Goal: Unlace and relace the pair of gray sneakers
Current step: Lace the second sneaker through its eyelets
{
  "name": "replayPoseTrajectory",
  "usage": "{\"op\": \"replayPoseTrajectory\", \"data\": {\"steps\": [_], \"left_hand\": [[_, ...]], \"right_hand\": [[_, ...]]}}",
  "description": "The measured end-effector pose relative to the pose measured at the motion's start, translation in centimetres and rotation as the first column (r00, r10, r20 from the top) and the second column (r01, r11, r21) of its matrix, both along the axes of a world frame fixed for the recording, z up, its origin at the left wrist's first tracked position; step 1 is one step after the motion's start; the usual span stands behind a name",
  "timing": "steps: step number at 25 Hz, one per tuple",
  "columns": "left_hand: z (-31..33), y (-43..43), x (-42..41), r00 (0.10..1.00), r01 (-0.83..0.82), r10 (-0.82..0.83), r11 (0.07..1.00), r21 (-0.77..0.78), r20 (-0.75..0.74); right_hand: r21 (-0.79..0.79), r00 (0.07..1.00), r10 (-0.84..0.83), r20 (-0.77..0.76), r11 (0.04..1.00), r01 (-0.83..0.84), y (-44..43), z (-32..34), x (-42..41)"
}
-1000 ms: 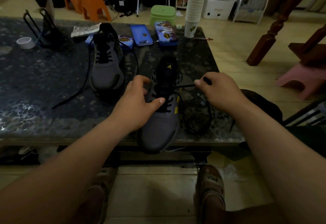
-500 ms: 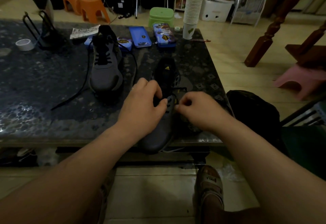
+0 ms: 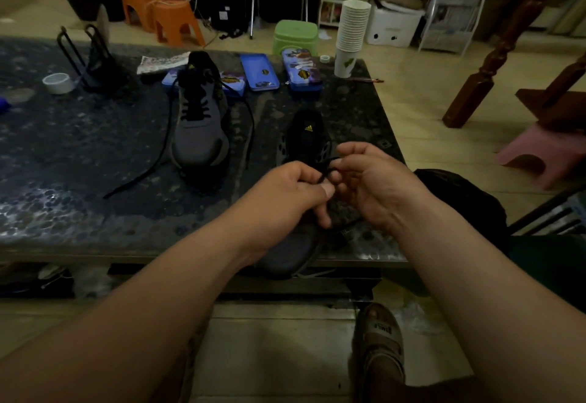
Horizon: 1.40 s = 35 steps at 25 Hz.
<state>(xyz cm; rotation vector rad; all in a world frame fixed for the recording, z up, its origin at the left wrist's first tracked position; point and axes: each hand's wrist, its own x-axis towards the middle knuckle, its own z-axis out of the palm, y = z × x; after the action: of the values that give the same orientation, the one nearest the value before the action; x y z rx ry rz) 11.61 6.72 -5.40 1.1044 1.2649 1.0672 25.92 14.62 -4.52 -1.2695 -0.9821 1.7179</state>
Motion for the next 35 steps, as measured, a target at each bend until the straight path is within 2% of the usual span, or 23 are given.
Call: {"op": "replayPoseTrajectory", "data": {"steps": [1,2,3,4,5,6,8,10,13,14,15,16,17,18,19,21,24,27,31,33,35], "left_hand": [[0.4,0.2,-0.7,1.000,-0.012,0.012,1.000,-0.007,0.007],[0.9,0.4,-1.5,0.999,-0.034,0.034,0.999,-0.002,-0.026],[1.0,0.7,-2.3,0.994,-0.047,0.049,0.999,0.027,-0.102],[1.2,0.9,-2.7,0.982,-0.045,0.056,0.997,0.062,-0.183],[1.2,1.1,-3.0,0.970,-0.032,0.054,0.995,0.094,-0.239],[1.3,1.3,-3.0,0.960,-0.020,0.052,0.993,0.118,-0.275],[1.3,1.7,-3.2,0.938,-0.028,0.075,0.990,0.140,-0.338],[1.4,2.1,-4.2,0.922,-0.066,0.107,0.990,0.122,-0.371],[1.5,2.4,-6.5,0.924,-0.123,0.149,0.988,0.096,-0.352],[1.4,2.5,-7.0,0.919,-0.136,0.160,0.986,0.093,-0.360],[1.3,2.5,-7.2,0.910,-0.133,0.162,0.986,0.101,-0.382],[1.3,2.5,-6.9,0.898,-0.112,0.149,0.987,0.114,-0.413],[1.3,2.5,-6.5,0.888,-0.077,0.128,0.988,0.131,-0.442],[1.4,2.5,-5.9,0.884,-0.032,0.100,0.988,0.153,-0.457],[1.4,2.6,-5.3,0.887,0.002,0.079,0.985,0.175,-0.456],[1.6,2.5,-4.5,0.889,0.034,0.058,0.981,0.193,-0.455],[1.8,2.2,-5.6,0.832,0.093,0.004,0.985,0.146,-0.555],[2.3,2.0,-8.3,0.787,0.044,0.021,0.995,0.091,-0.616],[2.5,2.2,-9.5,0.759,-0.041,0.113,0.991,0.126,-0.641],[2.1,2.4,-9.8,0.736,-0.123,0.204,0.978,0.169,-0.646],[1.9,2.6,-10.3,0.757,-0.199,0.276,0.961,0.195,-0.593]], "right_hand": [[0.108,0.978,0.032,0.205,0.993,-0.056,0.1,0.0,0.3],[0.246,0.886,0.021,0.463,0.958,-0.151,0.1,0.0,0.7],[0.394,0.739,-0.059,0.671,0.873,-0.288,-0.2,0.1,0.9],[0.508,0.648,-0.137,0.749,0.747,-0.429,-0.6,0.0,0.8],[0.557,0.633,-0.139,0.762,0.640,-0.530,-1.2,0.1,0.5],[0.558,0.666,-0.058,0.744,0.603,-0.570,-1.7,0.3,0.1],[0.512,0.728,0.106,0.677,0.643,-0.570,-2.4,0.7,-0.6],[0.520,0.714,0.005,0.700,0.682,-0.515,-1.6,0.6,-0.2],[0.426,0.711,-0.089,0.697,0.850,-0.311,0.0,0.8,1.4],[0.405,0.698,-0.111,0.707,0.873,-0.271,0.3,0.6,1.8],[0.413,0.650,-0.140,0.746,0.864,-0.287,0.4,0.5,1.9],[0.460,0.596,-0.183,0.782,0.815,-0.354,0.1,0.6,1.7],[0.521,0.593,-0.202,0.779,0.734,-0.436,-0.5,1.0,1.2],[0.553,0.630,-0.153,0.762,0.659,-0.509,-1.1,1.3,0.4],[0.545,0.670,-0.052,0.740,0.631,-0.553,-1.7,1.6,-0.4],[0.487,0.680,0.085,0.728,0.635,-0.600,-2.2,1.4,-1.4],[0.481,0.627,-0.008,0.779,0.649,-0.589,-1.1,1.2,-0.1],[0.457,0.609,-0.114,0.785,0.771,-0.444,0.2,1.8,2.4],[0.321,0.529,-0.057,0.846,0.848,-0.421,0.8,1.8,3.2],[0.257,0.430,-0.052,0.901,0.864,-0.433,1.3,1.8,3.1],[0.179,0.288,-0.045,0.956,0.871,-0.458,1.7,1.7,3.3]]}}
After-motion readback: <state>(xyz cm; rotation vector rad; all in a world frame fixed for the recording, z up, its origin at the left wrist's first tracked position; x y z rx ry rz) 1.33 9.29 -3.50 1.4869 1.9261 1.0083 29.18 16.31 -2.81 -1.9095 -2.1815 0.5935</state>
